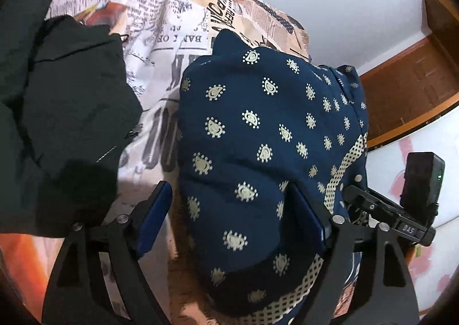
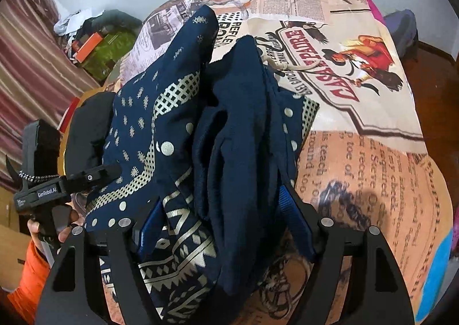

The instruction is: Fold large clothes

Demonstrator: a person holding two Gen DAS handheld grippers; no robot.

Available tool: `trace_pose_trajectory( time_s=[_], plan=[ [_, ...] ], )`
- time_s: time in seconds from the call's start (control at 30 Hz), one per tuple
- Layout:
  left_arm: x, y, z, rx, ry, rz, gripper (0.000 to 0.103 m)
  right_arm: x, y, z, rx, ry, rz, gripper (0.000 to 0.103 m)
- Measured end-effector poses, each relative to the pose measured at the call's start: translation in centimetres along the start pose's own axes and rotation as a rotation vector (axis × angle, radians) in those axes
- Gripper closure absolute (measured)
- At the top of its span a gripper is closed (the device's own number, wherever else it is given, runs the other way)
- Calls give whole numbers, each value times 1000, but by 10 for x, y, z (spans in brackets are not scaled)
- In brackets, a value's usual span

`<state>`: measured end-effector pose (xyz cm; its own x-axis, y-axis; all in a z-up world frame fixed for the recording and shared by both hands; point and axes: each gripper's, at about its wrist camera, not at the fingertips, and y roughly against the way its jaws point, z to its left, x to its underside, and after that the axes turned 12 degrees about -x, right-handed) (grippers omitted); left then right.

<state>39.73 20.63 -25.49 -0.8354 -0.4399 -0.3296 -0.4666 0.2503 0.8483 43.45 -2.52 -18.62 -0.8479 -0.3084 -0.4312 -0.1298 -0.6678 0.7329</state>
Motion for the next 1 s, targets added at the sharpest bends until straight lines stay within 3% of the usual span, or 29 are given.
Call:
trace_pose_trajectory(
  time_s=[0.03, 0.07, 0.13, 0.33, 0.4, 0.43, 0.47, 0.5, 0.57, 0.67, 0.83, 1.0],
  plan=[
    [-1, -1, -2, 1, -5, 2, 20, -2, -1, -1, 17, -2, -5, 29],
    [-2, -3, -5, 2, -14, 9, 20, -5, -1, -4, 57, -3, -13, 20],
    [-2, -7, -11, 16, -22, 28, 20, -6, -2, -11, 67, -5, -31, 12],
    [-4, -12, -15, 52, -9, 55, 22, -3, 0, -11, 18, -27, -42, 13],
    [-4, -11, -14, 65, 2, 52, 28, -6, -3, -13, -43, -54, -22, 24],
    [-3, -8, -12, 69, 4, 49, 33, -6, -5, -15, -80, -79, -6, 37],
    [-2, -5, -12, 72, 4, 45, 37, -6, -5, -17, -107, -107, -4, 44],
    [1, 0, -11, 74, 4, 43, 38, -5, -4, -18, -124, -124, -7, 45],
    [4, 10, -13, 70, -6, 36, 46, -4, 0, -16, -152, -135, -6, 61],
    [7, 30, -17, 52, -42, 13, 53, -5, 9, -4, -181, -134, -13, 74],
    [7, 80, -20, 19, -84, -66, 57, -13, 17, 40, -172, -47, -21, 77],
    [0, 151, 1, -46, -109, -184, 57, -33, 12, 88, -255, 10, -56, 77]
  ],
)
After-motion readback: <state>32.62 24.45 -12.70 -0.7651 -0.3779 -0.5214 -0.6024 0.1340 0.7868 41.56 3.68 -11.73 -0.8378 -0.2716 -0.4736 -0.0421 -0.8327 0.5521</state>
